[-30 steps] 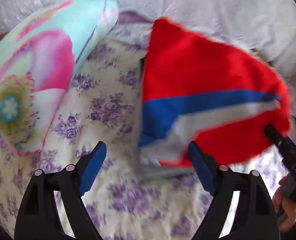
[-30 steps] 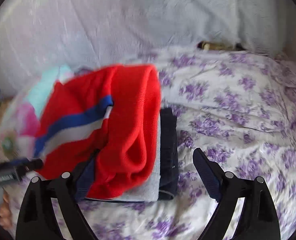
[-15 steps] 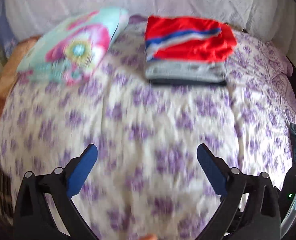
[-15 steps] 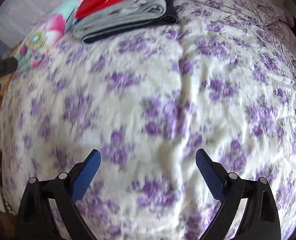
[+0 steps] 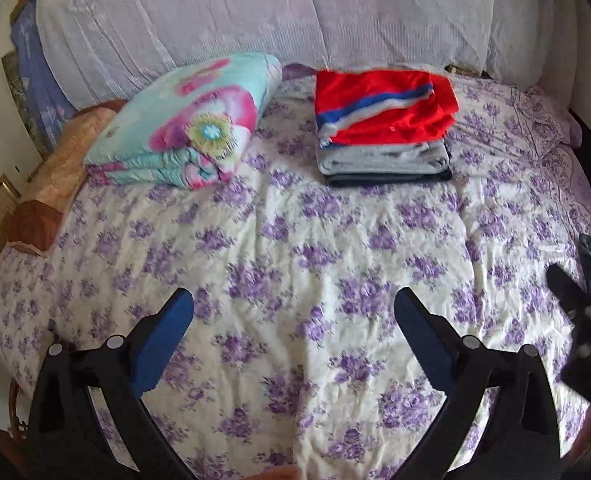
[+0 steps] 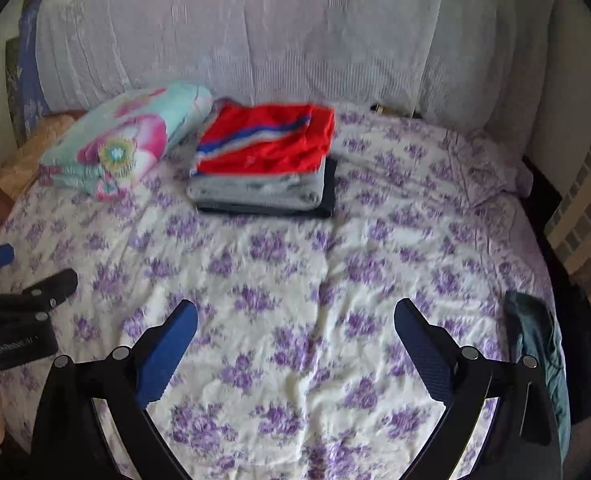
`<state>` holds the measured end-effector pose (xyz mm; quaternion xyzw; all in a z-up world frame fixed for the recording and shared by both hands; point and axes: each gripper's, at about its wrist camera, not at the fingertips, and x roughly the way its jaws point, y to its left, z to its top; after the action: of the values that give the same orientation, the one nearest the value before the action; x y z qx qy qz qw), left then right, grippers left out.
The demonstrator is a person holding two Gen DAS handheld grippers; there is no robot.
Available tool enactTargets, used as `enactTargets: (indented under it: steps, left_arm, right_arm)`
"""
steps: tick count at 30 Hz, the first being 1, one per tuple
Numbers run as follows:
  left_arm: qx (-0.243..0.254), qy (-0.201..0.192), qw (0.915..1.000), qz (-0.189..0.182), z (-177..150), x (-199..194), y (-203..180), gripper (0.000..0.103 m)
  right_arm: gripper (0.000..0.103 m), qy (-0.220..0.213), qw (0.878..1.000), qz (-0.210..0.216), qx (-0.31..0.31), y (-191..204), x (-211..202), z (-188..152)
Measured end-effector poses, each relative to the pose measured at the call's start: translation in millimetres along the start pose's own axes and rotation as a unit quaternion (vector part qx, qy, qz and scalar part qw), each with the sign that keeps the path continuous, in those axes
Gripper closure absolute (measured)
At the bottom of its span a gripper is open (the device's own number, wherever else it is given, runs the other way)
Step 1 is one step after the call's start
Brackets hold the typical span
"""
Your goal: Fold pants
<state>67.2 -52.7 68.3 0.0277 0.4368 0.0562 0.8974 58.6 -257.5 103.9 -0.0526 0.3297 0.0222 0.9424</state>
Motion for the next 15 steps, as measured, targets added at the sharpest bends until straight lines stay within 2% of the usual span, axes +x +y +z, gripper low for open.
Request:
enactTargets:
  steps: [4, 7, 11, 15]
  left_arm:
    - [0.001, -0.068, 0.9976, 0.011, 49.6, -38.6, 9.2, 0.005]
    - [-0.019, -0.109, 0.9938, -0.01, 76.7, -71.4, 13.7, 0.005]
    - [-0.033, -0.137, 0.9898, -0.019, 86.8, -95.9, 11.0, 0.005]
    - [-0.024, -0.137, 0.99, -0.025, 85.8, -97.9, 3.5, 0.005]
  right_arm:
    - [0.004, -0.072, 0.997, -0.018, 0.017, -11.7, -37.1, 70.2]
    - [0.004, -0.112, 0.992, -0.046, 0.041, -16.9, -60.5, 101.9]
    - [0.004, -0.134, 0.988, -0.041, 0.058, -17.5, -70.6, 101.7]
    - [0.004, -0.107, 0.993, -0.049, 0.028, -6.1, -56.9, 94.4]
